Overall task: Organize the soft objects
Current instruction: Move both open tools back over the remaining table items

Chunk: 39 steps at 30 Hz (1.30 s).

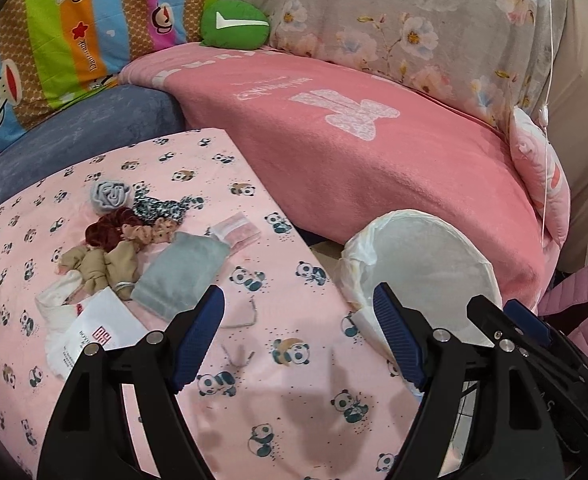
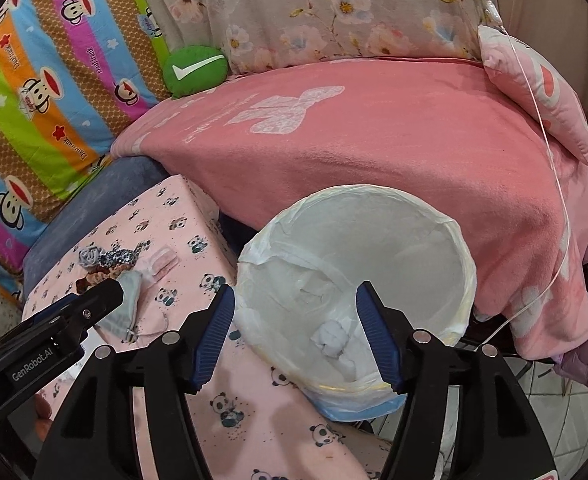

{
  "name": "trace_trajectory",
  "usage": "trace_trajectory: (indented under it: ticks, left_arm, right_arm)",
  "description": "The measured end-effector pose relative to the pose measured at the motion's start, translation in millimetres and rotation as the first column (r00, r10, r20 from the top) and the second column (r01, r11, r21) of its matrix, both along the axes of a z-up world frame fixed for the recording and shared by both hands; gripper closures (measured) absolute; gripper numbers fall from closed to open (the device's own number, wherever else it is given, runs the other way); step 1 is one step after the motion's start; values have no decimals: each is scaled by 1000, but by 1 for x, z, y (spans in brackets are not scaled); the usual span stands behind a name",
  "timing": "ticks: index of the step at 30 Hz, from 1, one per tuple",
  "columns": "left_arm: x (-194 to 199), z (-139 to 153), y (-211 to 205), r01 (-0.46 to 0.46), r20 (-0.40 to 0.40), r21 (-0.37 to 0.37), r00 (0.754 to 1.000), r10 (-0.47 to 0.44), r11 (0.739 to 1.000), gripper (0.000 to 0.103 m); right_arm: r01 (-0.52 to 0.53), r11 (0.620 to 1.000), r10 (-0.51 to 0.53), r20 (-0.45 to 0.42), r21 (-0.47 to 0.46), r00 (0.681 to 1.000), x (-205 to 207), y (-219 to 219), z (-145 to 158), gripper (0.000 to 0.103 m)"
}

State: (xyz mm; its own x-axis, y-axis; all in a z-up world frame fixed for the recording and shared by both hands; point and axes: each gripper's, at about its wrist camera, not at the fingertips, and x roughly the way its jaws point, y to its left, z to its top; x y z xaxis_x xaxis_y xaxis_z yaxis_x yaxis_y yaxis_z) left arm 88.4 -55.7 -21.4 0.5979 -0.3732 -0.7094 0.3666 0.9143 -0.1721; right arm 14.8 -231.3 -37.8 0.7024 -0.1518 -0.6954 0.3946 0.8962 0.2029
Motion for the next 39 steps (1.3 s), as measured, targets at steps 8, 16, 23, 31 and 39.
trace_trajectory:
  ticks: [8,16,23,31,39]
  left_arm:
    - [1,-4,53,-101,-4,4,995,101,995,23]
    - [4,-10,105,-185,-12,11,983,186,983,23]
    - [12,-22,148,-259,-38,21,965,259,966,23]
    - [28,-40,203,-353,-76,25,932,353,935,23]
    - [41,-54,243,-406,-111,9,908,405,914,23]
  right_arm:
    - [-85,996,85,-13,-6,996,6,46,-1,35]
    - [-182,983,181,-38,-24,983,17,98,-4,34]
    - [-259,966,256,-67,-23,964,28,139,-12,31]
    - [-323,946,324,-107,29,940,49,182,-34,29]
    - [-354,930,365,-117,100,924,88,233,-57,23]
